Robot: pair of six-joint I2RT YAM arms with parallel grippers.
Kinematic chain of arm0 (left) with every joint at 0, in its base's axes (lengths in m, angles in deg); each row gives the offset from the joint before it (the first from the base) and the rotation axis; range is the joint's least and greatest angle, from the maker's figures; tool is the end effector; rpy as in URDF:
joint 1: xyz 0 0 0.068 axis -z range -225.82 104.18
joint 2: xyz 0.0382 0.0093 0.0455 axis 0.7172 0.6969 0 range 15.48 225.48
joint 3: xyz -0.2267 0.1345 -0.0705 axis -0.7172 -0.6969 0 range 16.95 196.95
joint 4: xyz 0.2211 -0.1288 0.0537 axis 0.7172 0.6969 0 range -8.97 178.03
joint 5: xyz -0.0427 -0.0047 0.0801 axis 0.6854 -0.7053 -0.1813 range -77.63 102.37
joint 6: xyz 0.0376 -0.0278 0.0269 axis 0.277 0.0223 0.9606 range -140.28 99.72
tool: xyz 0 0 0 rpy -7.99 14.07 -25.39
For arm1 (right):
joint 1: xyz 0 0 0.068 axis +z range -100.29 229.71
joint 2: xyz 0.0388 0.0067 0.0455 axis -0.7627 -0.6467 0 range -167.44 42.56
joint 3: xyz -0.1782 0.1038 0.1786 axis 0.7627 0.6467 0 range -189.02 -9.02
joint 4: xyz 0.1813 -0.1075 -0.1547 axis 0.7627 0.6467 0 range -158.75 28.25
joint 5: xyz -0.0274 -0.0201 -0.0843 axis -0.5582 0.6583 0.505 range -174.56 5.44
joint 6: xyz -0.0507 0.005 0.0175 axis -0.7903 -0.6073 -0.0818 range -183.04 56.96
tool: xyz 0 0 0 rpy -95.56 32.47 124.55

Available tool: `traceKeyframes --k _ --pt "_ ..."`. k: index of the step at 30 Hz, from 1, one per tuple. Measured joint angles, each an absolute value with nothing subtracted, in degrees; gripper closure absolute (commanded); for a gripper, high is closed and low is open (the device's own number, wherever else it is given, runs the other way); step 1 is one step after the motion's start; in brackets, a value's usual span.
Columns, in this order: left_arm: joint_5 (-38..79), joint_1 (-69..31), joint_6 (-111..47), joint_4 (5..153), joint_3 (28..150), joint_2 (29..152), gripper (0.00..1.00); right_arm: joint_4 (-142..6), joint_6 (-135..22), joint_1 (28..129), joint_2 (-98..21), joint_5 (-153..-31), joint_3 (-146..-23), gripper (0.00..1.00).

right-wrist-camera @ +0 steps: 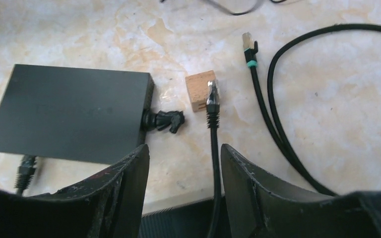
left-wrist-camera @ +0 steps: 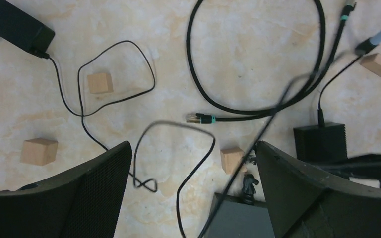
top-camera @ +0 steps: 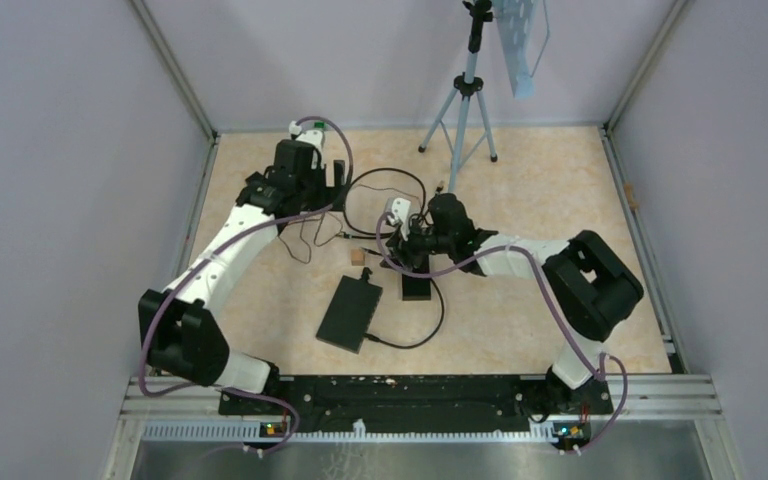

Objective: Insert the plug into the switch port
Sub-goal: Pick up the connector from the center of the board.

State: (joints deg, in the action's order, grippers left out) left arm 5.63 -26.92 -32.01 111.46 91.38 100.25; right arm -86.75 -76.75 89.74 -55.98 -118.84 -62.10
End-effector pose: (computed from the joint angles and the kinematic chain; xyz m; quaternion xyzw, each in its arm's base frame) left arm 0.3140 -0.1032 0.3200 0.0324 0.9073 -0.0582 0.4151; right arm 0.2670 0.2505 0.1944 -0.5057 0.6594 0.3582 0.4256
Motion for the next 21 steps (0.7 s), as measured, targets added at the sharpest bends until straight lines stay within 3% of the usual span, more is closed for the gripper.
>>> traceKeyframes --k 5,13,21 --pt "8.1 -27.0 -32.4 110.1 84.7 94.6 0.01 -86.2 -81.5 89.8 -60.6 -118.5 -65.6 0.46" --pt "8.5 -28.1 -33.0 110.0 82.1 97.0 0.01 -85.2 -85.7 91.4 -66.4 -118.2 -68.5 0.51" --pt "9.3 -28.5 -33.7 110.0 81.7 96.4 0.02 -84.5 -86.7 93.2 -69.9 -112.3 -69.9 0.83"
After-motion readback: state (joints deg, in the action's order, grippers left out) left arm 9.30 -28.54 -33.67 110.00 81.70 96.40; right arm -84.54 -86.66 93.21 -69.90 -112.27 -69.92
